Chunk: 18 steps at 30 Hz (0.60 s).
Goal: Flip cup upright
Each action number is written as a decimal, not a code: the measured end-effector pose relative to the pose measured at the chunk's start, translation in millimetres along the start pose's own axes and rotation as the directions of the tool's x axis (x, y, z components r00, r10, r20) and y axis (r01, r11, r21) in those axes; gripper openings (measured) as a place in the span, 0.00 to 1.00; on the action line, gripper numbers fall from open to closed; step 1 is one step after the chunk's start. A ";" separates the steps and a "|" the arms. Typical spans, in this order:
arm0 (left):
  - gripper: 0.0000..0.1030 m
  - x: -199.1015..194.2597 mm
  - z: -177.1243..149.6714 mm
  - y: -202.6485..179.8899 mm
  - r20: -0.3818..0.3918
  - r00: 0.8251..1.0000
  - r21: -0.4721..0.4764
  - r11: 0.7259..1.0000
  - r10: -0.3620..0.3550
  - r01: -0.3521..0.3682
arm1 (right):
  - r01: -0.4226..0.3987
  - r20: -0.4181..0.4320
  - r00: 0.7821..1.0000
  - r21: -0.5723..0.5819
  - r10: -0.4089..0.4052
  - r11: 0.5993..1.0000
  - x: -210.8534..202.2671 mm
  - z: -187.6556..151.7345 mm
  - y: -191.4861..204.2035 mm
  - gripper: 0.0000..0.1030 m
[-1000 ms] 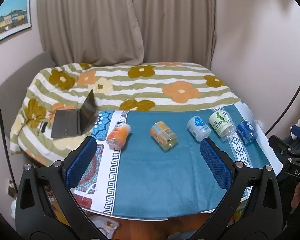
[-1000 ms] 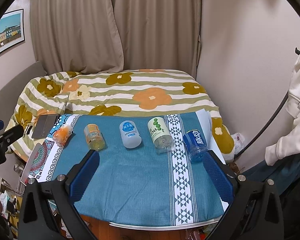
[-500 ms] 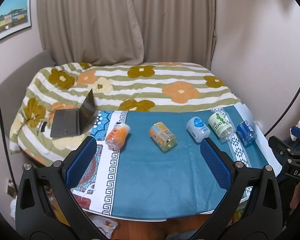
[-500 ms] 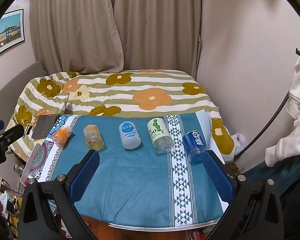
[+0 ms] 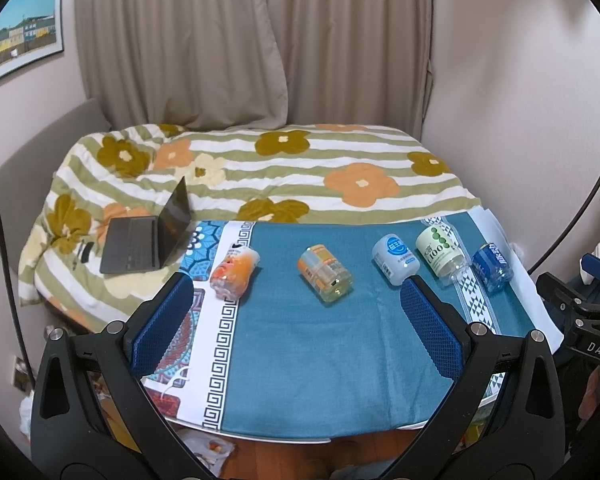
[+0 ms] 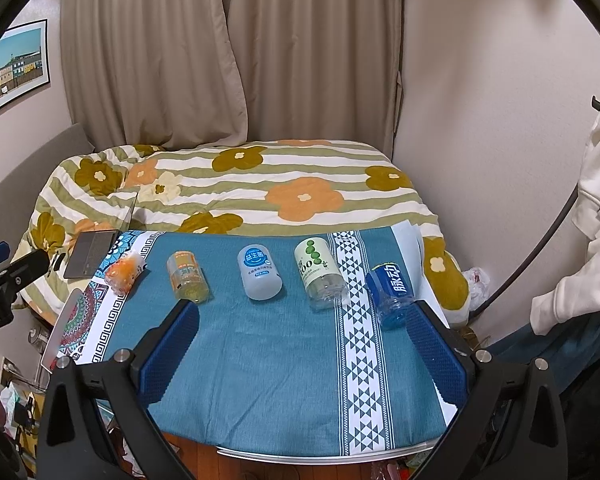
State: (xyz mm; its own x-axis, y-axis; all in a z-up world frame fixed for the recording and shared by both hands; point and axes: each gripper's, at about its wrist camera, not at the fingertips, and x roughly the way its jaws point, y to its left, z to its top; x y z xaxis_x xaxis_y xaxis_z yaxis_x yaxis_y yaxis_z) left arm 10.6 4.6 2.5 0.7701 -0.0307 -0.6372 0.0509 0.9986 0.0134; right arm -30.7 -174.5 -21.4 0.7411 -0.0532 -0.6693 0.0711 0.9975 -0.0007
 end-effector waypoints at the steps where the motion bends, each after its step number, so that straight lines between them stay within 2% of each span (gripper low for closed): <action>1: 1.00 -0.2 -0.6 0.9 0.000 1.000 0.000 1.000 -0.002 0.002 | 0.000 0.001 1.000 0.000 0.000 1.000 -0.2 0.3 -0.5 1.00; 18: 1.00 -1.3 -2.1 -0.5 -0.006 1.000 -0.012 1.000 -0.003 0.003 | -0.006 0.002 1.000 -0.003 0.006 1.000 -2.3 1.0 3.9 1.00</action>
State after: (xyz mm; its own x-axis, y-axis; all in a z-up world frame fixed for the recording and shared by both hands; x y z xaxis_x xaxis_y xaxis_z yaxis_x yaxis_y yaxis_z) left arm 8.2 4.2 1.7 0.7659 -0.0335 -0.6421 0.0454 0.9990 0.0020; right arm -31.5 -170.5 -19.2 0.7431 -0.0470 -0.6676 0.0643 0.9979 0.0013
